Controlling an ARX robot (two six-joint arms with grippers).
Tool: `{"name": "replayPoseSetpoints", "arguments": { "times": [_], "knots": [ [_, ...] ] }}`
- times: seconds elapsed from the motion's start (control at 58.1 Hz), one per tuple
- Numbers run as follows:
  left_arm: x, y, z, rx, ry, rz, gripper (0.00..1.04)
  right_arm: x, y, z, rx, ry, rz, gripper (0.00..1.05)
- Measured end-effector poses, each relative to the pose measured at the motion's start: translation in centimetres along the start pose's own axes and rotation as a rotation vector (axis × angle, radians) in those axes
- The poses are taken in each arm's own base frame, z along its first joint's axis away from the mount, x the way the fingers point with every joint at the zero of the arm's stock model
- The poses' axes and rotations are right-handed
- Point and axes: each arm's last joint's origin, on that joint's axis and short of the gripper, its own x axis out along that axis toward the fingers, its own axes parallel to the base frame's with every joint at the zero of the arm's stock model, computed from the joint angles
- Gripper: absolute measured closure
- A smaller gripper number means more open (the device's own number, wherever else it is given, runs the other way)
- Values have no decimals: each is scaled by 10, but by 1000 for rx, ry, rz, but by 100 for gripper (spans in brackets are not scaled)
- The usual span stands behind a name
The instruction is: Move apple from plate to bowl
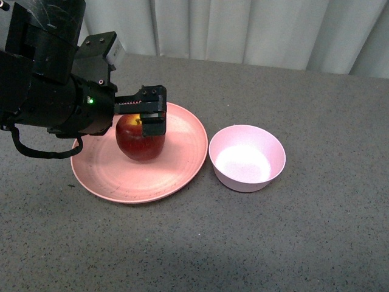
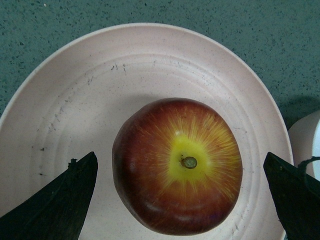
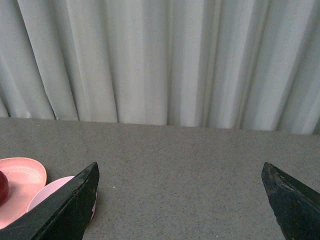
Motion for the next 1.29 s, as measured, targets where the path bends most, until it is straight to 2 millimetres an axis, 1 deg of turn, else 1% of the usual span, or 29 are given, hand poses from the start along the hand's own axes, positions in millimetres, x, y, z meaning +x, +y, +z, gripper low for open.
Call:
{"name": "replayPoseSetpoints", "arguments": {
  "times": [0.103,0.413,0.448,0.551,0.603,0.689,0.809,0.964,1.119,1.292],
  "knots": [
    [4,-1,-1,-3,24,-25,7,0,0,0,0,0,0,9],
    [15,-1,-2,-8,53,-1,7,0,0,0,0,0,0,9],
    [16,0,-3,-7,57,4,8,0,0,0,0,0,0,9],
    [17,0,-4,-5,63,7,22,0,0,0,0,0,0,9],
    [17,0,-4,-4,64,4,26,0,0,0,0,0,0,9],
    [17,-1,-4,-2,64,1,28,0,0,0,0,0,0,9],
    [15,-5,-2,3,61,-19,30,0,0,0,0,0,0,9],
    [15,-22,4,20,56,-63,30,0,0,0,0,0,0,9],
    [13,-54,20,45,20,-133,30,0,0,0,0,0,0,9],
    [10,-87,27,77,1,-207,30,0,0,0,0,0,0,9]
  ]
}}
